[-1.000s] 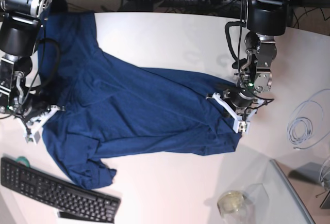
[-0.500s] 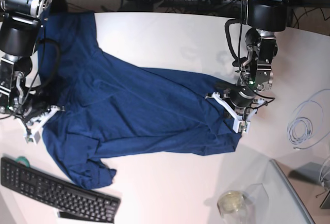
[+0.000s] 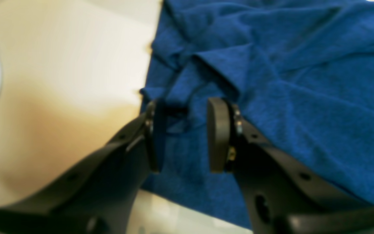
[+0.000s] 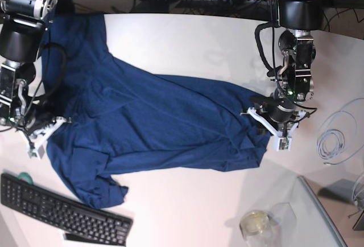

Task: Layout the t-shirt on the table in an organized manner, then fold the t-shirt properly
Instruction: 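Hold the shirt with the right gripper and drag the left gripper inward, then pull the shirt edge with the left gripper away from the right gripper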

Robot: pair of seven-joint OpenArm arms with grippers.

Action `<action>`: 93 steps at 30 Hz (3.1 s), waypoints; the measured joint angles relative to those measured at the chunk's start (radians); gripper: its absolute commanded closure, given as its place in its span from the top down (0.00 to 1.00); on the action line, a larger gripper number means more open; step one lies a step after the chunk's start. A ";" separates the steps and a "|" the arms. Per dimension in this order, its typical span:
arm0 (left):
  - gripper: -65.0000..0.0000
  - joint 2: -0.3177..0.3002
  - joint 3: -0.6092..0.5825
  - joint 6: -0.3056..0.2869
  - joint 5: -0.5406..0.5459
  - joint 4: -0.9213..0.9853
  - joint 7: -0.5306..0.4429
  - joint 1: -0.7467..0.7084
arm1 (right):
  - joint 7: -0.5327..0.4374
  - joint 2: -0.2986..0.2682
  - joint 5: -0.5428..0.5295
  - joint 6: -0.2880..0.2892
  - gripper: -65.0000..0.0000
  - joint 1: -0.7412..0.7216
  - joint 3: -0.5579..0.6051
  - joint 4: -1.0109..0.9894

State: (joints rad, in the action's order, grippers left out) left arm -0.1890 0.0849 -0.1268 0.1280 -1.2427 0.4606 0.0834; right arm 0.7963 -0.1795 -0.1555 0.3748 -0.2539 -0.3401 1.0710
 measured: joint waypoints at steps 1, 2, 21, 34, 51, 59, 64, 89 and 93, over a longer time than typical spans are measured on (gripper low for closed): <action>0.33 0.001 -0.003 0.000 0.001 0.008 -0.002 0.006 | 0.000 0.000 -0.001 0.000 0.00 0.000 0.000 0.000; 0.34 0.003 -0.010 -0.001 0.003 0.023 -0.001 0.017 | 0.000 0.001 -0.001 0.000 0.00 0.000 0.000 0.000; 0.00 0.006 -0.014 -0.003 0.004 0.177 -0.009 0.087 | 0.000 0.012 0.000 0.000 0.00 0.000 0.002 0.000; 0.00 0.003 -0.001 -0.003 0.005 -0.144 0.198 -0.007 | 0.000 0.012 0.003 0.000 0.00 0.000 0.005 0.000; 0.00 0.014 0.167 -0.005 0.015 -0.576 0.459 -0.352 | 0.000 0.012 0.007 0.000 0.00 0.000 0.006 0.000; 0.00 0.039 0.169 -0.005 0.008 -0.487 0.447 -0.402 | -0.001 0.014 0.003 -0.034 0.01 0.006 0.006 0.001; 0.00 0.036 0.170 -0.003 0.007 -0.472 0.416 -0.418 | -0.018 0.015 0.005 -0.079 0.39 0.083 0.006 0.156; 0.00 0.057 0.252 -0.004 0.007 -0.470 0.403 -0.447 | -0.209 0.007 -0.019 -0.074 0.03 0.412 -0.001 0.220; 0.00 0.061 0.252 -0.004 0.003 -0.470 0.404 -0.452 | -0.117 0.019 -0.001 -0.069 0.00 0.497 0.000 0.374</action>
State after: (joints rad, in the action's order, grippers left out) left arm -0.1276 0.3370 -0.1307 0.1314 -1.7123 0.8642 -0.3687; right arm 0.6788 -0.1608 -0.1566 0.3058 0.2428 -0.3401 1.4448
